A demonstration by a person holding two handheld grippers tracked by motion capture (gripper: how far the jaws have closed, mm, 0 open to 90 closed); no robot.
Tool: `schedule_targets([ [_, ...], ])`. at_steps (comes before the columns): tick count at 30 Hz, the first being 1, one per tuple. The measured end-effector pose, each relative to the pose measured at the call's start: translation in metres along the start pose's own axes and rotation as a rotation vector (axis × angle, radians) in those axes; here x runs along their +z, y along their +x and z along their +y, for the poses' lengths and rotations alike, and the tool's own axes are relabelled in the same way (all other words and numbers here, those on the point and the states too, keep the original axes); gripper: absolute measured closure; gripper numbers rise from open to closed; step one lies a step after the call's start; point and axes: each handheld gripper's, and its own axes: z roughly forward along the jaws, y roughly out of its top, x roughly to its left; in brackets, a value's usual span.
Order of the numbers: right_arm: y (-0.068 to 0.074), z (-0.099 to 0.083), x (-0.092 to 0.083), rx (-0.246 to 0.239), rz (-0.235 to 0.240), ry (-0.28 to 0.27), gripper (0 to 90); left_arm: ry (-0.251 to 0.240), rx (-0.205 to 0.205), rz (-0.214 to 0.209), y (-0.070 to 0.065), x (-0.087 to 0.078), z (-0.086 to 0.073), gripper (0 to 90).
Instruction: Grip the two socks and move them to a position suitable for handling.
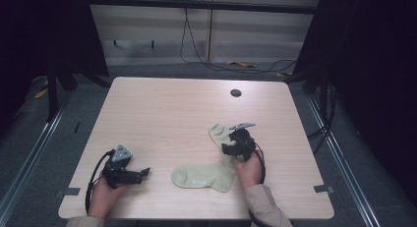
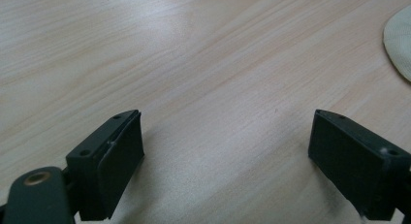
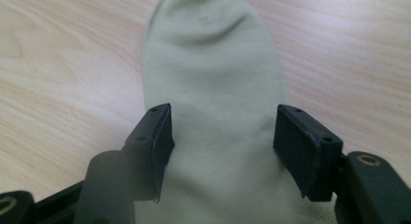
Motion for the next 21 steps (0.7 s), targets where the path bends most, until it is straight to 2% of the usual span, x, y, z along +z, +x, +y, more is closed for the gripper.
schedule_targets([
  [1, 0.000, 0.000, 0.000, 0.001, 0.000, -0.003, 45.9, 0.000, 0.000, 0.000, 0.000, 0.000, 0.000, 12.0],
  [2, 0.000, 0.000, 0.000, 0.001, 0.000, -0.003, 45.9, 0.000, 0.000, 0.000, 0.000, 0.000, 0.000, 12.1],
  [3, -0.001, 0.000, -0.002, -0.021, 0.008, -0.007, 68.5, 0.000, 0.000, 0.000, 0.000, 0.000, 0.000, 12.1],
  [4, -0.001, -0.001, -0.003, -0.030, 0.011, -0.007, 75.4, 0.000, 0.001, 0.000, 0.000, 0.000, 0.000, 12.1],
  [6, -0.007, -0.002, -0.005, -0.020, 0.026, -0.004, 83.4, 0.000, 0.000, 0.000, 0.000, 0.000, 0.000, 12.1],
  [10, -0.015, -0.004, -0.012, -0.007, 0.039, -0.021, 86.4, 0.000, -0.001, 0.000, 0.000, 0.000, 0.000, 12.1],
  [12, -0.023, -0.003, -0.023, -0.007, 0.040, -0.050, 86.7, 0.000, 0.000, 0.000, 0.000, 0.000, 0.000, 12.1],
  [15, -0.026, 0.004, -0.037, -0.028, 0.058, -0.092, 86.7, 0.000, 0.000, 0.000, 0.000, 0.000, 0.000, 12.1],
  [19, -0.012, 0.022, -0.052, -0.108, 0.081, -0.132, 86.7, 0.001, 0.001, 0.001, 0.000, 0.000, 0.000, 12.1],
  [20, -0.012, 0.022, -0.052, -0.108, 0.081, -0.132, 86.7, 0.000, 0.001, 0.001, 0.000, 0.000, 0.000, 12.1],
  [21, 0.002, 0.033, -0.055, -0.149, 0.115, -0.147, 86.7, 0.001, 0.001, 0.001, 0.000, 0.000, 0.000, 12.1],
])
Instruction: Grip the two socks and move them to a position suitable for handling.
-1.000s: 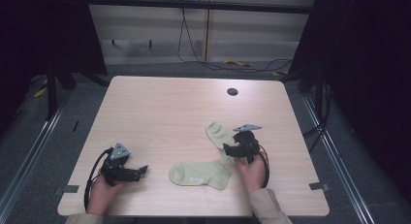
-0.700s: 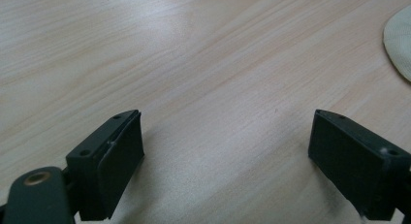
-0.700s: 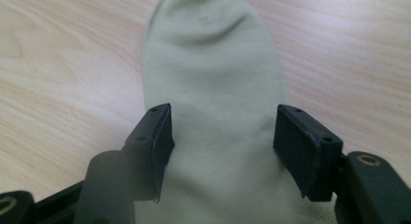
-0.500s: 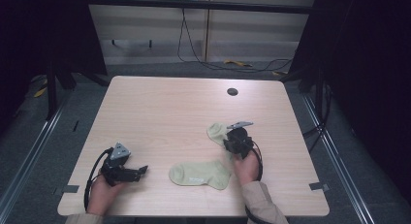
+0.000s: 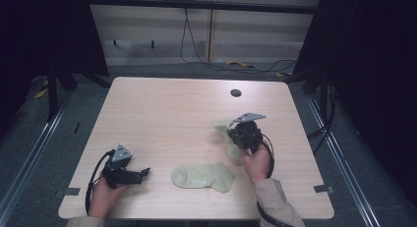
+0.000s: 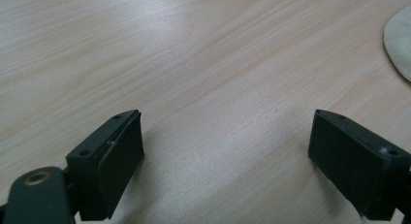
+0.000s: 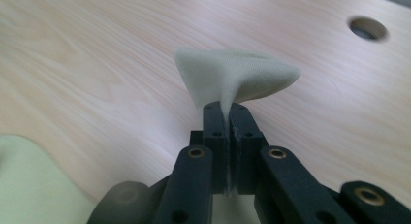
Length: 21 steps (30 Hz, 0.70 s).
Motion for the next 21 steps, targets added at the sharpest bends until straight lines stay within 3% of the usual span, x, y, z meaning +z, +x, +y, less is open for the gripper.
schedule_targets([
  [3, 0.024, 0.019, 0.006, -0.090, 0.077, -0.018, 86.6, 0.000, 0.000, 0.000, 0.000, 0.000, 0.000, 12.1],
  [4, 0.024, 0.019, 0.006, -0.090, 0.077, -0.018, 86.6, 0.000, 0.000, 0.000, 0.000, 0.000, 0.000, 12.1],
  [5, 0.033, 0.024, 0.009, -0.132, 0.096, -0.017, 86.6, 0.000, 0.001, 0.000, 0.000, 0.000, 0.000, 12.1],
  [6, 0.047, 0.029, 0.017, -0.211, 0.105, 0.001, 84.7, -0.001, -0.001, 0.000, 0.000, 0.000, 0.000, 12.1],
  [7, 0.050, 0.029, 0.021, -0.237, 0.034, 0.016, 74.1, 0.000, 0.000, 0.000, 0.000, 0.000, 0.000, 12.1],
  [8, 0.045, 0.027, 0.027, -0.229, -0.022, 0.027, 58.9, 0.001, 0.003, 0.003, 0.000, 0.000, 0.000, 12.2],
  [9, 0.035, 0.026, 0.030, -0.176, -0.062, 0.052, 53.3, -0.002, 0.000, 0.002, 0.000, 0.000, 0.000, 12.2],
  [10, 0.025, 0.023, 0.030, -0.107, -0.087, 0.058, 54.1, 0.001, 0.001, -0.002, 0.000, 0.000, 0.000, 12.3],
  [11, 0.016, 0.020, 0.029, -0.068, -0.071, 0.049, 56.5, -0.001, 0.001, -0.003, 0.000, -0.001, -0.001, 12.3],
  [12, 0.016, 0.020, 0.029, -0.068, -0.071, 0.049, 56.5, -0.001, 0.001, -0.003, 0.000, -0.001, -0.001, 12.4],
  [14, 0.004, 0.009, 0.024, -0.024, -0.029, 0.047, 58.0, -0.001, 0.001, -0.001, 0.000, -0.001, -0.001, 12.5],
  [18, 0.008, -0.009, 0.022, -0.025, 0.058, 0.084, 59.5, 0.002, -0.001, 0.001, 0.000, -0.001, -0.001, 12.5],
  [21, 0.014, -0.020, 0.023, -0.037, 0.087, 0.111, 58.8, 0.001, -0.003, 0.002, 0.000, -0.001, -0.001, 12.5],
])
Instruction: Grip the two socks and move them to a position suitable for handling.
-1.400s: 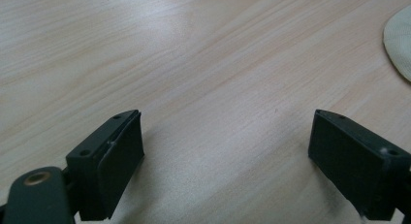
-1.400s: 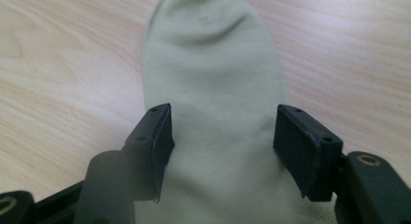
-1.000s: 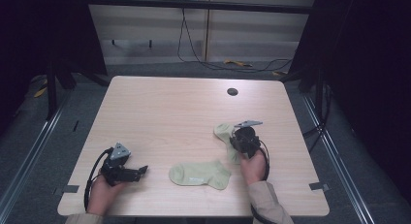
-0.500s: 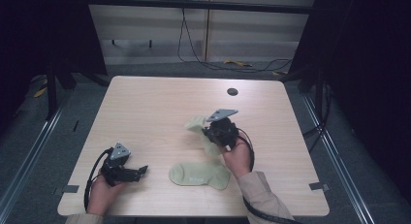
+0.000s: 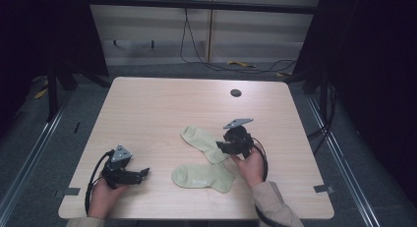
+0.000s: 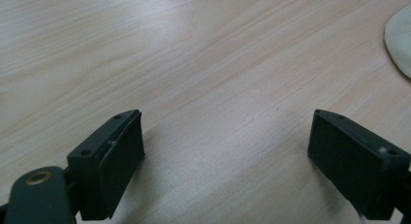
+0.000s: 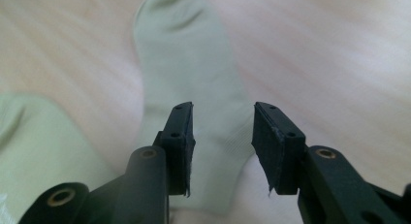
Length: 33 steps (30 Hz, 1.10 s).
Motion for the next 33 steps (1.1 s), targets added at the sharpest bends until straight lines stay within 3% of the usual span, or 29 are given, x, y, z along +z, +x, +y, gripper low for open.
schedule_targets([
  [1, 0.005, -0.009, 0.004, -0.017, -0.011, 0.036, 57.1, -0.001, -0.002, 0.000, 0.000, 0.000, 0.000, 12.5],
  [4, 0.006, -0.018, 0.005, -0.008, -0.014, 0.053, 55.7, -0.002, -0.004, 0.001, 0.000, 0.000, 0.000, 12.5],
  [5, 0.006, -0.025, 0.004, -0.020, -0.056, 0.060, 54.5, -0.001, -0.001, 0.001, 0.000, -0.001, 0.000, 12.5],
  [6, 0.006, -0.025, 0.004, -0.020, -0.056, 0.060, 54.5, -0.001, -0.001, 0.001, 0.000, -0.001, 0.000, 12.5],
  [8, -0.001, -0.031, 0.004, -0.046, -0.121, 0.078, 52.4, -0.001, -0.001, 0.001, 0.000, -0.001, 0.000, 12.5],
  [9, -0.001, -0.031, 0.004, -0.046, -0.121, 0.078, 52.4, -0.001, -0.001, 0.001, 0.000, -0.001, 0.000, 12.5],
  [10, -0.007, -0.033, 0.004, -0.043, -0.137, 0.073, 52.3, -0.001, -0.001, 0.001, 0.000, -0.001, 0.000, 12.5],
  [11, -0.024, -0.033, 0.005, -0.011, -0.197, 0.092, 50.7, -0.001, -0.002, 0.001, 0.000, 0.000, 0.000, 12.5],
  [14, -0.036, -0.031, 0.006, 0.005, -0.225, 0.099, 49.4, 0.000, -0.003, 0.002, 0.000, -0.001, 0.000, 12.5],
  [15, -0.047, -0.029, 0.007, 0.037, -0.245, 0.098, 47.3, 0.000, -0.002, 0.002, 0.000, -0.001, 0.000, 12.5],
  [17, -0.050, -0.028, 0.004, 0.080, -0.211, 0.061, 46.2, 0.000, -0.001, 0.000, 0.000, -0.001, 0.000, 12.5],
  [20, -0.044, -0.026, 0.001, 0.077, -0.190, 0.026, 46.3, -0.001, -0.001, 0.001, 0.000, 0.000, 0.000, 12.5],
  [21, -0.032, -0.024, 0.002, 0.053, -0.146, 0.014, 48.1, 0.000, -0.002, 0.002, 0.000, -0.001, -0.001, 12.5],
  [22, -0.032, -0.024, 0.002, 0.053, -0.146, 0.014, 48.1, 0.000, -0.002, 0.002, 0.000, -0.001, -0.001, 12.5],
  [23, -0.024, -0.024, 0.002, 0.028, -0.137, 0.011, 52.0, 0.000, -0.002, 0.002, 0.000, -0.001, -0.001, 12.5],
  [25, -0.003, -0.025, 0.004, -0.032, -0.060, 0.004, 66.0, 0.000, -0.003, 0.002, 0.000, -0.001, -0.001, 12.5],
  [26, 0.002, -0.024, 0.005, -0.044, -0.046, 0.005, 70.5, -0.001, -0.003, 0.002, 0.000, -0.001, -0.001, 12.5],
  [28, 0.009, -0.021, 0.009, -0.059, -0.004, 0.010, 74.5, 0.000, -0.002, 0.002, 0.000, -0.001, -0.001, 12.5],
  [30, 0.011, -0.018, 0.011, -0.054, 0.006, 0.013, 79.0, 0.000, -0.002, 0.002, 0.000, -0.001, -0.001, 12.5],
  [31, 0.015, -0.015, 0.015, -0.066, 0.050, 0.031, 85.3, 0.000, -0.002, 0.002, 0.000, -0.001, -0.001, 12.5],
  [33, 0.017, -0.015, 0.020, -0.087, 0.050, 0.073, 88.9, -0.001, -0.005, 0.001, 0.000, -0.001, -0.001, 12.5],
])
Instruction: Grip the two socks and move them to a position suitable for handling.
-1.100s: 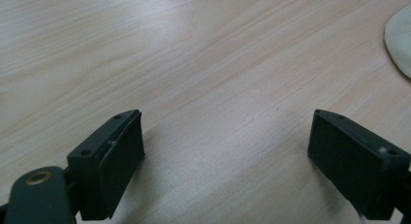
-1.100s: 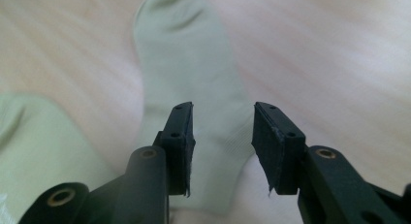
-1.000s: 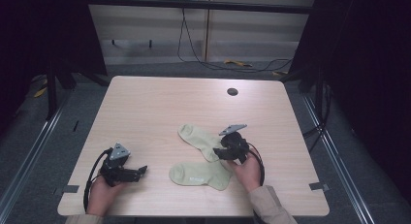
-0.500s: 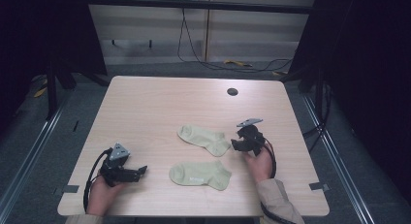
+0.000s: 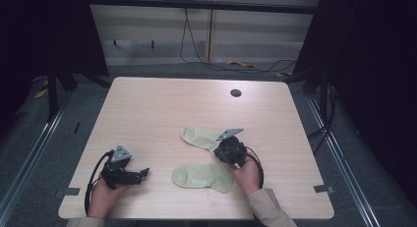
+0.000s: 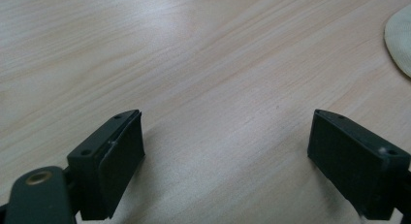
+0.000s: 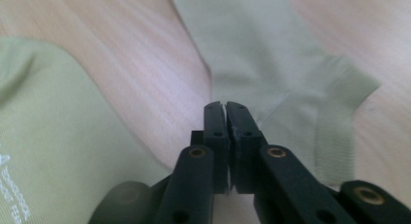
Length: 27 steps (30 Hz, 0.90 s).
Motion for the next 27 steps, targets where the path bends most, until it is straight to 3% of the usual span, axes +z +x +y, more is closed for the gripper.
schedule_targets([
  [2, -0.003, -0.005, 0.000, 0.009, 0.014, -0.003, 89.8, 0.001, 0.001, -0.003, 0.000, 0.000, 0.000, 12.5],
  [7, -0.019, -0.019, -0.013, 0.027, -0.002, 0.015, 89.6, -0.001, 0.000, -0.001, 0.000, 0.000, 0.000, 12.6],
  [8, -0.032, -0.030, -0.023, 0.037, -0.058, 0.027, 85.1, 0.000, 0.001, -0.001, 0.000, 0.000, 0.000, 12.6],
  [10, -0.040, -0.037, -0.029, 0.058, -0.135, 0.026, 75.1, 0.003, 0.004, -0.002, 0.000, 0.000, 0.000, 12.6],
  [12, -0.046, -0.045, -0.035, 0.086, -0.126, -0.002, 72.2, 0.002, 0.003, -0.001, 0.000, 0.000, 0.000, 12.6],
  [16, -0.041, -0.050, -0.041, 0.082, -0.102, -0.027, 66.6, -0.001, -0.004, 0.003, 0.000, 0.000, 0.000, 13.0],
  [20, -0.029, -0.051, -0.049, 0.076, -0.092, -0.067, 58.2, 0.006, -0.020, -0.004, 0.001, -0.004, 0.002, 20.2],
  [22, -0.026, -0.050, -0.051, 0.076, -0.094, -0.075, 57.6, -0.002, -0.030, -0.005, -0.001, -0.004, 0.002, 22.5],
  [24, -0.014, -0.050, -0.054, 0.046, -0.099, -0.068, 58.6, 0.004, -0.007, -0.013, -0.005, -0.007, 0.008, 25.4],
  [27, -0.010, -0.051, -0.054, 0.038, -0.077, -0.064, 60.4, -0.006, -0.001, -0.030, -0.011, -0.008, 0.014, 31.8],
])
